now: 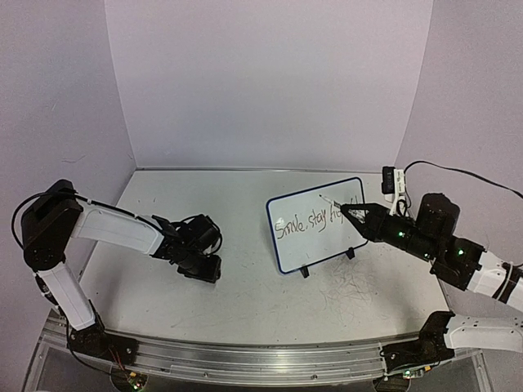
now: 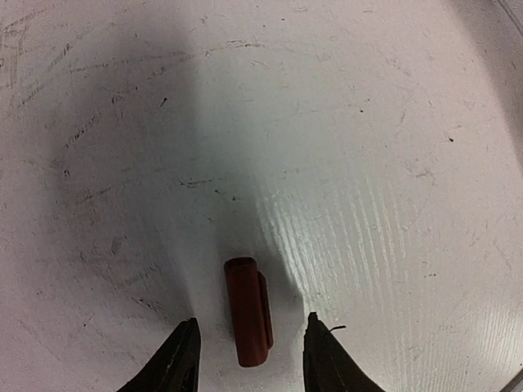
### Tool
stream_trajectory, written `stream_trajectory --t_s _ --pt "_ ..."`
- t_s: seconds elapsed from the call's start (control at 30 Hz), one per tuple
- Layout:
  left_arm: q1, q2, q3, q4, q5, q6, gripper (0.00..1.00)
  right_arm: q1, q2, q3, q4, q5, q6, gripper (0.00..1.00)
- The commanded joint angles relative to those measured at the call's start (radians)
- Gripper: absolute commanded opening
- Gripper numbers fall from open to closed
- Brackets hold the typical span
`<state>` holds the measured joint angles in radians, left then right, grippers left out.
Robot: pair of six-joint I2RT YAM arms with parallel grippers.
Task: Write a sentence on the whiteboard
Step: Pick up the pen cap from the center of the board.
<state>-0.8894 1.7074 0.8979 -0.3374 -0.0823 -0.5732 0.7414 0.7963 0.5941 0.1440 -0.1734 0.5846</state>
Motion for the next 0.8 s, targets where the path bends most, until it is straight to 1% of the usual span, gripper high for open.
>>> stream_trajectory --t_s 0.0,0.1,0.6,0.67,0.77 --pt "-0.007 0.023 0.051 -0.023 -0.047 0.011 0.42 0.006 -0.008 -0.004 0.054 0.013 0.006 0.0" --pt "-0.012 0.039 0.062 -0.023 -0.048 0.012 0.38 0.006 -0.021 -0.014 0.054 0.016 0.009 0.0" --pt "-0.034 0.046 0.032 -0.032 -0.085 0.009 0.02 0.006 -0.035 -0.005 0.039 0.051 0.019 0.0" --pt "-0.034 0.025 0.026 -0.032 -0.09 0.021 0.0 0.006 -0.036 0.001 0.035 0.05 0.024 0.0" --pt "-0.033 -0.019 0.027 -0.035 -0.101 0.066 0.0 0.006 -0.039 0.008 0.025 0.055 0.025 0.0"
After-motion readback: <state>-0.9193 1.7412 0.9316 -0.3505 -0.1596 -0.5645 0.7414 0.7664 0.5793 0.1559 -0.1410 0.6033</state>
